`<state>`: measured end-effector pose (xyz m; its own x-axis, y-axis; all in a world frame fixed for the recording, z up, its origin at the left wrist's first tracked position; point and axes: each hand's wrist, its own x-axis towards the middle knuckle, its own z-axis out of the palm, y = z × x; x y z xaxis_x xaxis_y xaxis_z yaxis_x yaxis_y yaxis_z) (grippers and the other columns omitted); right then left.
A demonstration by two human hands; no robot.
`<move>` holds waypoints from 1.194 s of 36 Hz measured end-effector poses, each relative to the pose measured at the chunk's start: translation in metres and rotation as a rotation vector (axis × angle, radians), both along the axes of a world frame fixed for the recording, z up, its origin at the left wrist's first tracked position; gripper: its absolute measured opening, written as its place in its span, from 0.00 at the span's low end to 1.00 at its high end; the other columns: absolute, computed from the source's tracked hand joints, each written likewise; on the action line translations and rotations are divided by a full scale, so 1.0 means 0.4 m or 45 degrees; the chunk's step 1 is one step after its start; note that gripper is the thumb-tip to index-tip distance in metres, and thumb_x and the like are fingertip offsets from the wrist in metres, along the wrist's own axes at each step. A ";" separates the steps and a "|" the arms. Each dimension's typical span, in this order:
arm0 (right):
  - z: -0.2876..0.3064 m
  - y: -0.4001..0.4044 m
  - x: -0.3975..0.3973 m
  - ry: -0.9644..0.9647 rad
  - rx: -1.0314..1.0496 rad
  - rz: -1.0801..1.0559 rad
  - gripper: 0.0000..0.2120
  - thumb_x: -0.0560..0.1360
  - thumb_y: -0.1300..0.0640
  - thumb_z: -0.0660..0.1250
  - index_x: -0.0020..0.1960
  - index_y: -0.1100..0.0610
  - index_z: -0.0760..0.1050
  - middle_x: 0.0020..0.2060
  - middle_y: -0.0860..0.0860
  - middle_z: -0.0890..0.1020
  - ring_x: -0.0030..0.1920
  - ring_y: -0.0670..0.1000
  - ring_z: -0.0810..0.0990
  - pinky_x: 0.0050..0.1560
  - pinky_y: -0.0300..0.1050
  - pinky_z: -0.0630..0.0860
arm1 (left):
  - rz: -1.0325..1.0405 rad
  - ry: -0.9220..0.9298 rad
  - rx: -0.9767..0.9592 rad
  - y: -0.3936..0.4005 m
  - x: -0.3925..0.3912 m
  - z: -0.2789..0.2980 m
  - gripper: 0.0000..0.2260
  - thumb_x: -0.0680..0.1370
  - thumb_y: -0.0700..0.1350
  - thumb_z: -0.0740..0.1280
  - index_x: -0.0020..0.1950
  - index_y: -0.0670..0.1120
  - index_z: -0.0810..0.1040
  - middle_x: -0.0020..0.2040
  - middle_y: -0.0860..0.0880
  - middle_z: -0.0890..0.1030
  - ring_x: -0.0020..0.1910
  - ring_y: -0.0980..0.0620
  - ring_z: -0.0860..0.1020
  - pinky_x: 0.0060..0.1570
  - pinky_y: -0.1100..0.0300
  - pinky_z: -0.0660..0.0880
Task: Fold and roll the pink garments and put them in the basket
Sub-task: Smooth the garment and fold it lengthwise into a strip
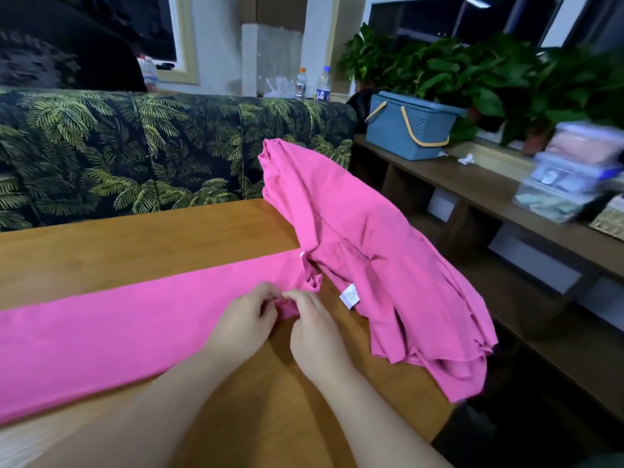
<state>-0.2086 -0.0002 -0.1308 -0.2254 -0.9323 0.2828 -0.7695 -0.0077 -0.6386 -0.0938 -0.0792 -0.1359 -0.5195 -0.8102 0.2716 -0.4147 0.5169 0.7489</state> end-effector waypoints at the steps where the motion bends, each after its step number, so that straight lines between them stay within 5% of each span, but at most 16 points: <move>1: 0.000 0.000 0.000 -0.007 0.008 0.004 0.27 0.73 0.74 0.53 0.68 0.59 0.69 0.66 0.52 0.73 0.67 0.50 0.69 0.66 0.34 0.62 | -0.008 0.043 0.062 -0.007 -0.003 0.012 0.16 0.78 0.33 0.59 0.61 0.50 0.73 0.53 0.52 0.80 0.53 0.53 0.79 0.53 0.59 0.73; 3: 0.000 0.000 -0.002 -0.011 0.030 0.019 0.26 0.73 0.74 0.54 0.68 0.59 0.69 0.65 0.52 0.74 0.66 0.51 0.72 0.65 0.40 0.67 | -0.081 0.029 0.110 -0.027 -0.012 0.044 0.21 0.80 0.35 0.56 0.69 0.54 0.68 0.56 0.50 0.75 0.52 0.53 0.77 0.54 0.57 0.73; 6: -0.002 0.000 -0.005 -0.018 0.023 0.040 0.25 0.72 0.74 0.53 0.64 0.59 0.72 0.62 0.52 0.77 0.62 0.50 0.74 0.63 0.42 0.69 | -0.336 -0.320 -0.011 -0.060 -0.035 0.083 0.26 0.79 0.39 0.62 0.75 0.56 0.61 0.51 0.48 0.70 0.46 0.52 0.71 0.49 0.63 0.66; 9: -0.006 0.002 -0.013 -0.102 -0.085 -0.033 0.20 0.70 0.73 0.54 0.55 0.59 0.76 0.54 0.50 0.79 0.55 0.47 0.76 0.59 0.40 0.71 | -0.401 -0.526 -0.111 -0.085 -0.051 0.079 0.22 0.75 0.47 0.70 0.69 0.50 0.74 0.51 0.45 0.75 0.51 0.47 0.73 0.57 0.60 0.68; 13: 0.002 -0.018 -0.050 -0.116 -0.366 -0.315 0.12 0.74 0.69 0.60 0.53 0.60 0.77 0.49 0.49 0.77 0.50 0.43 0.72 0.53 0.25 0.65 | -0.378 -0.537 -0.268 -0.086 -0.055 0.039 0.22 0.75 0.58 0.54 0.58 0.50 0.81 0.51 0.50 0.81 0.53 0.50 0.75 0.58 0.54 0.69; 16: 0.021 -0.052 -0.087 0.013 -0.255 -0.327 0.13 0.79 0.64 0.61 0.61 0.61 0.76 0.57 0.54 0.77 0.57 0.52 0.75 0.61 0.44 0.71 | -0.281 -0.564 -0.303 -0.081 -0.059 0.004 0.30 0.69 0.67 0.46 0.60 0.58 0.78 0.55 0.55 0.78 0.56 0.50 0.74 0.57 0.53 0.69; 19: 0.034 -0.086 -0.119 0.219 0.036 -0.292 0.15 0.80 0.63 0.59 0.65 0.62 0.74 0.61 0.57 0.76 0.62 0.56 0.73 0.65 0.46 0.66 | -0.204 -0.618 -0.319 -0.062 -0.062 -0.002 0.32 0.68 0.70 0.46 0.62 0.61 0.75 0.57 0.56 0.75 0.56 0.49 0.71 0.55 0.51 0.71; 25: 0.053 -0.097 -0.144 0.450 0.260 -0.265 0.08 0.78 0.63 0.61 0.48 0.62 0.79 0.45 0.56 0.81 0.48 0.55 0.78 0.49 0.47 0.73 | -0.132 -0.582 -0.345 -0.042 -0.056 -0.008 0.34 0.67 0.71 0.44 0.63 0.61 0.76 0.60 0.56 0.75 0.58 0.48 0.70 0.53 0.51 0.70; 31: 0.026 -0.051 -0.124 0.278 -0.113 -0.393 0.06 0.80 0.59 0.61 0.50 0.59 0.75 0.48 0.51 0.77 0.45 0.46 0.70 0.45 0.36 0.65 | -0.142 -0.565 -0.318 -0.045 -0.061 -0.007 0.17 0.77 0.60 0.62 0.65 0.59 0.75 0.65 0.54 0.71 0.61 0.48 0.68 0.57 0.52 0.67; 37: 0.011 -0.054 -0.114 0.229 -0.188 -0.435 0.03 0.80 0.62 0.62 0.49 0.60 0.74 0.48 0.52 0.75 0.43 0.45 0.69 0.46 0.37 0.70 | -0.151 -0.608 -0.305 -0.040 -0.051 -0.001 0.22 0.76 0.64 0.57 0.67 0.60 0.73 0.65 0.56 0.72 0.60 0.49 0.69 0.58 0.53 0.67; 40: 0.027 -0.049 -0.066 0.315 -0.471 -0.425 0.08 0.74 0.70 0.62 0.48 0.58 0.71 0.45 0.52 0.73 0.42 0.50 0.73 0.46 0.48 0.75 | -0.261 -0.330 -0.133 -0.039 -0.020 0.011 0.22 0.79 0.56 0.60 0.73 0.57 0.65 0.65 0.55 0.74 0.60 0.53 0.72 0.60 0.61 0.68; 43: 0.006 -0.039 0.032 0.500 -0.347 -0.131 0.10 0.74 0.56 0.57 0.51 0.56 0.73 0.47 0.53 0.78 0.47 0.54 0.76 0.51 0.46 0.73 | -0.216 -0.220 0.012 -0.089 0.088 0.019 0.24 0.80 0.49 0.64 0.75 0.54 0.62 0.67 0.55 0.72 0.63 0.56 0.72 0.62 0.67 0.64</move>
